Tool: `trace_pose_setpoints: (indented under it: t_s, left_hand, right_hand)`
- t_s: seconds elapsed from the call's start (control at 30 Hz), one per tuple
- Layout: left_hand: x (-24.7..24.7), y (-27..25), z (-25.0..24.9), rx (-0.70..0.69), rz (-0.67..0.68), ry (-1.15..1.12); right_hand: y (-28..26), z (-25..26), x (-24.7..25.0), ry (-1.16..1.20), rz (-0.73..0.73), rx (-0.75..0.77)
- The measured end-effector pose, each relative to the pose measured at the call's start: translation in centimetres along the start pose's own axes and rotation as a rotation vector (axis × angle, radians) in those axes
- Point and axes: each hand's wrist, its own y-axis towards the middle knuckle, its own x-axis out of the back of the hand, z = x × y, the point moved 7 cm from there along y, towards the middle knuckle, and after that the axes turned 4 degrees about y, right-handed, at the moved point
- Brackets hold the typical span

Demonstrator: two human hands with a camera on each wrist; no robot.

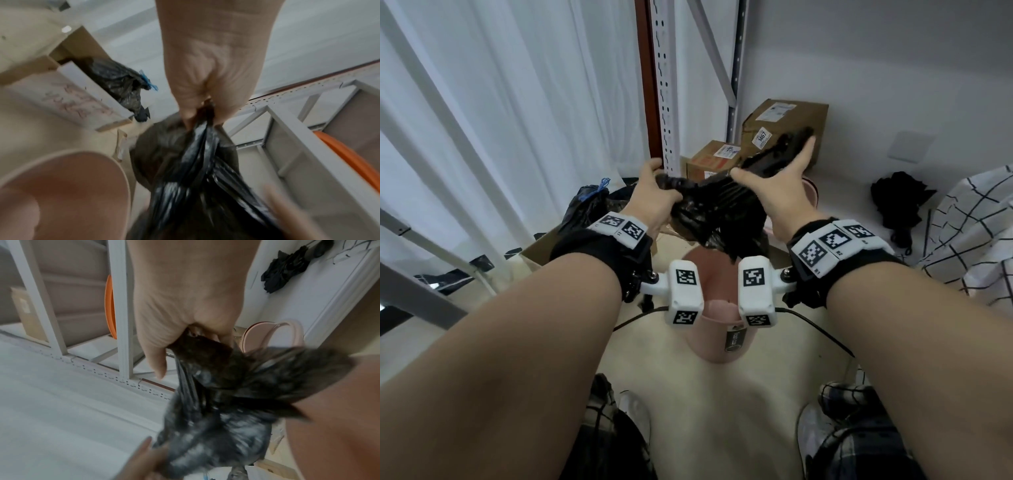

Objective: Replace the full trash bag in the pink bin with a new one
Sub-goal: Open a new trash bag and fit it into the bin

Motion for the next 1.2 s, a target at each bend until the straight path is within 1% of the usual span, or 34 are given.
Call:
trace_pose_setpoints:
  t_s: [0.07,0.1,0.13,0.2,0.23,0.27,0.3,0.33,0.4,0.43,0.5,0.53,0.57,0.63,0.67,0.7,0.77,0.8,0.83,0.87,0.9,0.93,0.97,1.03,1.13,1.2]
  left_hand:
    - [0.1,0.1,-1.1,-0.078,-0.048,-0.044]
    - [0.3,0.1,-1.6,-0.118,-0.085,-0.025]
    - [0.7,0.0,-2.1,-0.159,-0.138,0.024]
    - [1.8,-0.3,-2.6,-0.213,-0.267,0.169]
    - [2.2,-0.3,-2.6,-0.227,-0.309,0.236]
    - [2.4,-0.2,-2.6,-0.225,-0.319,0.281]
    - [2.4,0.1,-2.2,-0.191,-0.299,0.313]
    - [2.2,0.3,-1.6,-0.124,-0.25,0.346]
    - [1.4,0.5,0.0,0.036,-0.112,0.393]
    - [0.9,0.7,0.6,0.076,-0.036,0.393]
    - [-0.4,0.9,1.4,0.097,0.121,0.428]
    - [-0.8,0.8,1.6,0.097,0.179,0.478]
    - [-0.9,0.8,1.8,0.094,0.204,0.526]
    - [-0.2,0.8,1.9,0.094,0.175,0.54]
    - [0.6,1.0,1.9,0.091,0.117,0.525]
    - [1.4,1.1,1.8,0.085,0.038,0.519]
    - [2.8,1.3,1.8,0.103,-0.131,0.488]
    - [2.8,1.0,1.9,0.15,-0.146,0.42]
    - [2.3,0.6,2.1,0.223,-0.12,0.32]
    - [1.5,-0.1,2.3,0.322,-0.055,0.191]
    - [0.5,-0.4,2.5,0.377,0.017,0.083]
    - [-0.4,-0.7,2.4,0.399,0.082,0.013]
    - [-1.2,-0.6,2.3,0.381,0.125,-0.028]
    - [-1.5,-0.3,1.6,0.285,0.077,0.021]
    - [-0.6,0.1,-0.2,0.09,-0.104,0.248]
    - [0.3,0.2,-0.7,0.021,-0.192,0.262]
  right_hand:
    - [-0.4,-1.0,-0.4,-0.163,0.085,-0.099]
    - [-0.6,-1.3,-0.3,-0.267,0.095,-0.138]
    - [-0.6,-1.5,0.1,-0.343,0.067,-0.152]
    - [-0.4,-0.9,1.0,-0.379,-0.047,-0.11]
    - [-0.3,-0.4,1.5,-0.381,-0.107,-0.067]
    - [-0.3,0.1,1.8,-0.383,-0.145,-0.033]
    - [-0.2,0.4,1.9,-0.368,-0.157,-0.015]
    - [-0.2,0.6,1.9,-0.343,-0.152,0.004]
    - [-0.5,0.9,1.5,-0.282,-0.104,0.022]
    - [-0.6,1.1,1.2,-0.246,-0.078,0.039]
    - [-0.8,1.5,0.8,-0.205,-0.048,0.082]
    - [-0.8,1.8,0.9,-0.216,-0.065,0.116]
    - [-0.9,2.2,1.2,-0.23,-0.109,0.166]
    - [-1.0,3.1,2.2,-0.216,-0.235,0.27]
    - [-1.0,3.4,2.6,-0.21,-0.276,0.31]
    - [-1.0,3.5,2.7,-0.224,-0.295,0.328]
    - [-0.7,3.2,2.5,-0.263,-0.274,0.325]
    - [-0.6,3.0,2.2,-0.273,-0.249,0.313]
    - [-0.5,2.9,2.0,-0.28,-0.223,0.298]
    - [-0.4,2.8,1.8,-0.281,-0.204,0.273]
    - [-0.3,2.8,1.5,-0.274,-0.186,0.25]
    - [-0.3,2.9,1.1,-0.251,-0.158,0.242]
    - [-0.2,3.0,0.5,-0.223,-0.118,0.257]
    - [-0.3,3.3,-0.4,-0.218,-0.036,0.318]
    - [-0.3,3.5,-0.8,-0.267,0.009,0.375]
    - [-0.3,3.7,-0.4,-0.271,0.007,0.39]
